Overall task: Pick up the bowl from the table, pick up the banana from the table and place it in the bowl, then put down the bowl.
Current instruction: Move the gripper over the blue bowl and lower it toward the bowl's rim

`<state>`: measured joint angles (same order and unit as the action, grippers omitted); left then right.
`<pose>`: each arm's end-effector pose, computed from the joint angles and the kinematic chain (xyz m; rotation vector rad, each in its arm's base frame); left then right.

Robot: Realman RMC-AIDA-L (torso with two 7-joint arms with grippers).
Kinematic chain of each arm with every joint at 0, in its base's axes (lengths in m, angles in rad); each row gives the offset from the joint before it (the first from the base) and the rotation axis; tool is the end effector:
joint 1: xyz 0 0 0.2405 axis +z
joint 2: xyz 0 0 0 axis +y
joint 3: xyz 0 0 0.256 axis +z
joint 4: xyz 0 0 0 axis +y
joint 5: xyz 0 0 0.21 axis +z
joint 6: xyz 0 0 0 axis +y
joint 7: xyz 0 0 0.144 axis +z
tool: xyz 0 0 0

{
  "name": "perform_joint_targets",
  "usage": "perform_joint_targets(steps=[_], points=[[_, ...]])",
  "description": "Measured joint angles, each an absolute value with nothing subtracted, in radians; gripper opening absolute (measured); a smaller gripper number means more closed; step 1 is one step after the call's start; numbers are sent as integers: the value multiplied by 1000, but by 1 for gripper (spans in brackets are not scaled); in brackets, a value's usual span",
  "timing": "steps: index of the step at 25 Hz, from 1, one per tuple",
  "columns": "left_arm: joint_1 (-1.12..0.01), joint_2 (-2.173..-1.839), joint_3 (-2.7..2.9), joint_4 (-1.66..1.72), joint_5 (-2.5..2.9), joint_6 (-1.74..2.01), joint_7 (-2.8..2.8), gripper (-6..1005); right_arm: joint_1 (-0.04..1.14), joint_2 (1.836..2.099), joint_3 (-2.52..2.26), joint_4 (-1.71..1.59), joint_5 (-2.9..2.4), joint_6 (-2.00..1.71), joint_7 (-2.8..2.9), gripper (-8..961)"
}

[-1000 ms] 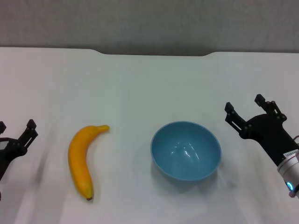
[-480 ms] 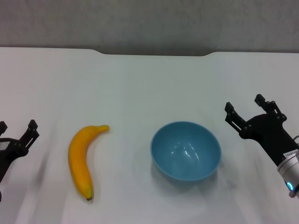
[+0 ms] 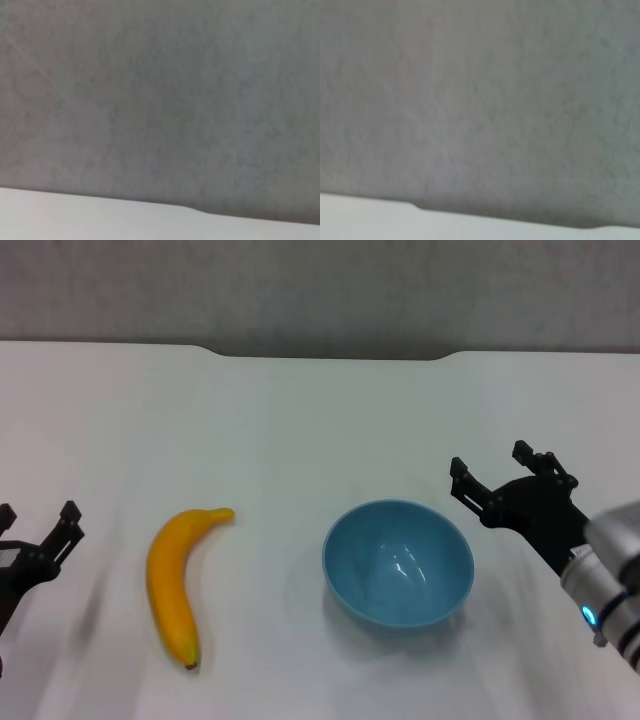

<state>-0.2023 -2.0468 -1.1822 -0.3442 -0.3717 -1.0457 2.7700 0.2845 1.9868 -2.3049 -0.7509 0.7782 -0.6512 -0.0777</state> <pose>-0.3626 0.2851 -0.0122 -1.5958 -0.7761 -0.7387 0.2770 0.3302 -0.0636 -1.8673 0.6558 0.5988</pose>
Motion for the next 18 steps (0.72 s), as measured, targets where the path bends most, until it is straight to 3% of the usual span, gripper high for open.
perform_joint_targets(steps=[7, 18], points=[[-139, -2035, -1170, -470, -371, -1024, 2772, 894, 182, 2005, -2056, -1095, 778, -187, -384, 892], [-141, -2037, -1171, -471, -371, -1009, 2780, 894, 210, 2005, -1786, -1330, 781, 431, -377, 891]])
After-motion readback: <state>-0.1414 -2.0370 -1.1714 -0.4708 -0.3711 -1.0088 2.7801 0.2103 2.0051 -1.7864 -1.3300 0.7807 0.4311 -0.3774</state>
